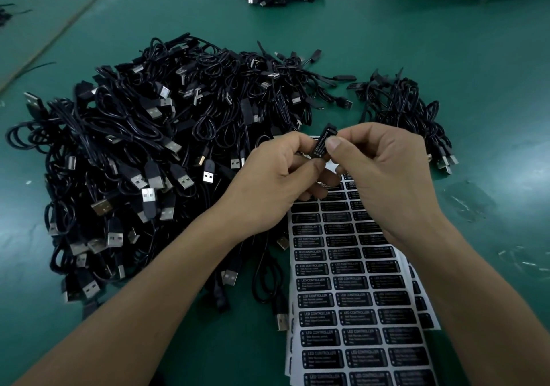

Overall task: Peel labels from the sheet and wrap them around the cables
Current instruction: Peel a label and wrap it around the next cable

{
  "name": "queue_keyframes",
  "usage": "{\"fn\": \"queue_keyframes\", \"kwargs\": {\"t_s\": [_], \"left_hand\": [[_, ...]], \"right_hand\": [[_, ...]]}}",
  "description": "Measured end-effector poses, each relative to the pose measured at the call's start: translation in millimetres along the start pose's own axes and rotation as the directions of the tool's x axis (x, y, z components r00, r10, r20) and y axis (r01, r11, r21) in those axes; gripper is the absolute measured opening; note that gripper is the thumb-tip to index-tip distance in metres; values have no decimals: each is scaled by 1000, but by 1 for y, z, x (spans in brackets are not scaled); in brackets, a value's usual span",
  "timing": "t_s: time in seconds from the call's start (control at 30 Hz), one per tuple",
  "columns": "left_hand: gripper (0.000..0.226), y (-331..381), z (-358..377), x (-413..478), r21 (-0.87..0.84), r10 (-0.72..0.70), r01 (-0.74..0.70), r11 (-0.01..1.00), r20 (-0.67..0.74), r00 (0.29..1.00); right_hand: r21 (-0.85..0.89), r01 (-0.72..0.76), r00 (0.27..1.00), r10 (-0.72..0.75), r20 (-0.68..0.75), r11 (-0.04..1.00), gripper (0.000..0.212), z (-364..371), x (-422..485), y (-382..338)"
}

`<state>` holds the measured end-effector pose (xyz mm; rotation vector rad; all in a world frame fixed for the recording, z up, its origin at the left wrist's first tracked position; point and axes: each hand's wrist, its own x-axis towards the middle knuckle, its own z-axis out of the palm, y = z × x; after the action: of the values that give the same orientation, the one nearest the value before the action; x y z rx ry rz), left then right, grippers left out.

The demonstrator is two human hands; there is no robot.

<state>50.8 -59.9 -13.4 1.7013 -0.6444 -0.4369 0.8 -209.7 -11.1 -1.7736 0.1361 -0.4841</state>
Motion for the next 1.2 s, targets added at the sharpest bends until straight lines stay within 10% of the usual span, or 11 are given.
{"fn": "queue_keyframes", "kwargs": {"t_s": [1.2], "left_hand": [[7, 1, 4, -1, -45, -5, 4, 999, -16, 1000]], "right_hand": [[22, 5, 996, -4, -84, 1000, 18, 7, -3, -2]]}}
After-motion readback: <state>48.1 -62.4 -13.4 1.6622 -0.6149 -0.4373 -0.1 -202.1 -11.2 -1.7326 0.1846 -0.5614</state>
